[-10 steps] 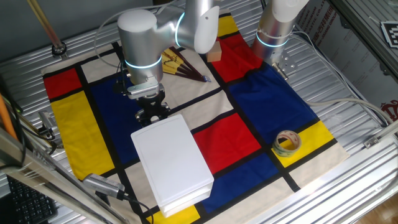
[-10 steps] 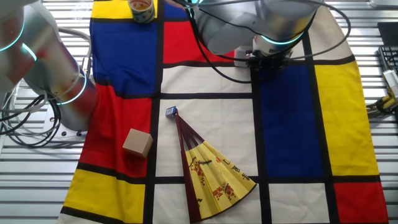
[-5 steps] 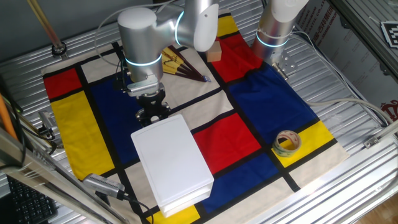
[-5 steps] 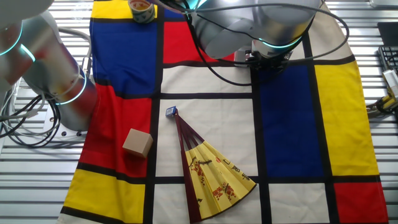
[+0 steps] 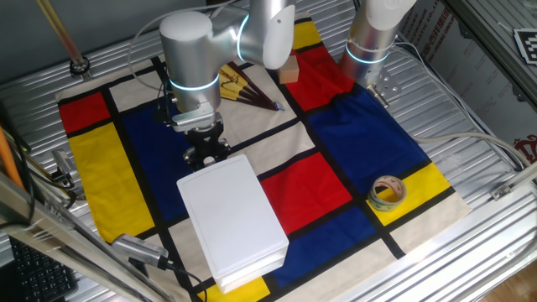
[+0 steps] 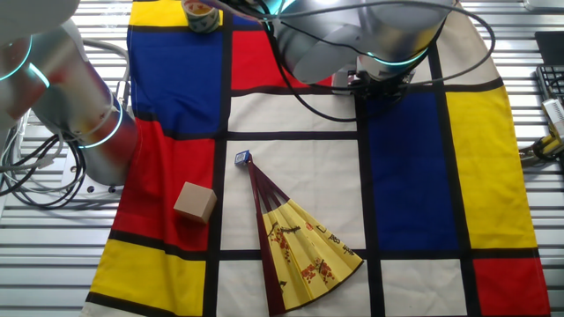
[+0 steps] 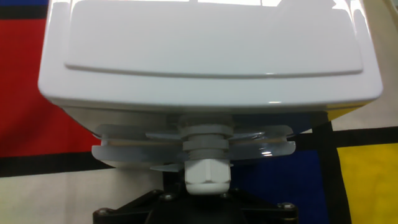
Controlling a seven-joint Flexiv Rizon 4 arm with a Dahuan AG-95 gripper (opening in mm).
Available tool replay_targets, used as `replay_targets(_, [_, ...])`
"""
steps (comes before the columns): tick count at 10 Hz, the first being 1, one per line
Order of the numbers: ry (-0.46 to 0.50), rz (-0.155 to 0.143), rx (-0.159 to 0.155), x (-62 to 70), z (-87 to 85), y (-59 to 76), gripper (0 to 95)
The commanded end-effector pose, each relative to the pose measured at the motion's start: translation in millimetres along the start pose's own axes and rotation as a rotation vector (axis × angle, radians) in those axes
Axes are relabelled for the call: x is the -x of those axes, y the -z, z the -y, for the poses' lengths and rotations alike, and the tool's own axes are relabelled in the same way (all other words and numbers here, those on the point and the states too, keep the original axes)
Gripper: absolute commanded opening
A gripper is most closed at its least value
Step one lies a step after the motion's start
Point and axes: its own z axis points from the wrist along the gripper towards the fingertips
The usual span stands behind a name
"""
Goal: Grasp the handle and close the drawer
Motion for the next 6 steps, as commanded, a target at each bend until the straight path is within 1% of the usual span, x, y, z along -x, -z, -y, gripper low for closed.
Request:
replay_targets(1, [0.000,0.005,0.000,0.3,0.2,-0.3,0.0])
replay_targets(4, [-0.002,0.006,-0.001,1.2,0.1,-0.8,0.0])
replay_targets(6, [0.003,-0.006,-0.001,1.3,0.1,-0.8,0.0])
